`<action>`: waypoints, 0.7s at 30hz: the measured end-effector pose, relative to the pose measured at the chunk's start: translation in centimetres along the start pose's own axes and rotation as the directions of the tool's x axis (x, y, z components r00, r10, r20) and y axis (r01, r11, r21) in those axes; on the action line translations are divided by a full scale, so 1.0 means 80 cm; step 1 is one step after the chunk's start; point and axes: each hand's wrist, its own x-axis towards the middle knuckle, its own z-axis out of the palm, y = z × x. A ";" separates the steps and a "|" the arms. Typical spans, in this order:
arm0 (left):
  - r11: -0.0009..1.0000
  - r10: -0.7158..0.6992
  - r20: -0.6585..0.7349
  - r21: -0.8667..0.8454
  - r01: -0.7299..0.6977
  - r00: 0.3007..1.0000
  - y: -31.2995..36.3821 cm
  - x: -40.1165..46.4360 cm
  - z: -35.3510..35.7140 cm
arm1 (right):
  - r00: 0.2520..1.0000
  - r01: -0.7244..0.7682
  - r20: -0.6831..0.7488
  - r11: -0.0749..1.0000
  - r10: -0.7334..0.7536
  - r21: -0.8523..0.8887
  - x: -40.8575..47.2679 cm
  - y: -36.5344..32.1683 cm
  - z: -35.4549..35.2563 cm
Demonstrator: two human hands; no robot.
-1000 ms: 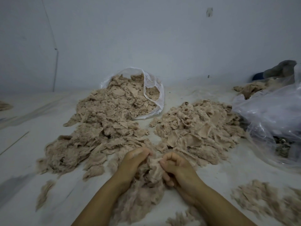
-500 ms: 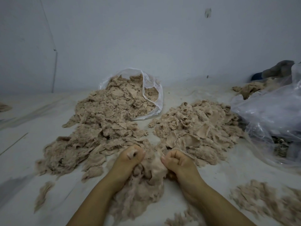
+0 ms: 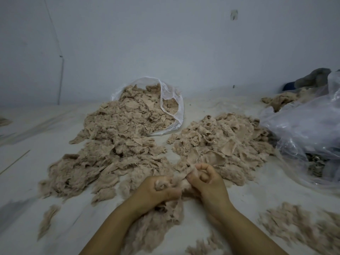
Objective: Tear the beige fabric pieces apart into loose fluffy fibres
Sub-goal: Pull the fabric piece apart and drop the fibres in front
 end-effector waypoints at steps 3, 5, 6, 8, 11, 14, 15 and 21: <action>0.997 -0.010 0.043 0.073 0.007 0.999 0.000 0.001 0.009 | 1.000 -0.016 0.005 1.000 0.016 0.008 0.000 0.003 0.003; 0.998 -0.025 0.093 0.067 0.019 0.995 0.000 0.001 0.003 | 0.998 0.007 -0.066 1.000 -0.007 0.005 0.004 0.003 0.000; 0.997 -0.018 0.112 0.075 0.010 0.993 -0.004 0.002 -0.001 | 0.994 0.023 -0.104 1.000 -0.021 0.020 0.006 0.001 -0.003; 0.997 -0.018 0.111 0.075 0.010 0.994 0.000 -0.001 -0.004 | 0.982 0.062 -0.181 0.998 -0.057 0.023 0.012 -0.005 -0.013; 1.000 -0.011 -0.043 0.011 0.012 0.999 -0.001 0.000 -0.004 | 0.945 0.105 -0.263 0.943 -0.193 -0.315 0.022 -0.007 -0.027; 0.996 0.033 -0.165 -0.079 -0.047 0.986 -0.003 0.007 -0.003 | 0.903 0.223 -0.157 0.747 -0.401 -0.626 0.013 -0.008 -0.023; 0.995 0.036 -0.196 -0.083 -0.053 0.980 -0.001 0.007 -0.001 | 0.929 0.264 -0.058 0.763 -0.366 -0.590 0.007 -0.006 -0.018; 0.994 0.001 -0.294 -0.100 -0.032 0.956 -0.003 0.012 -0.002 | 0.945 0.261 0.322 0.704 -0.048 -0.660 -0.004 0.017 0.002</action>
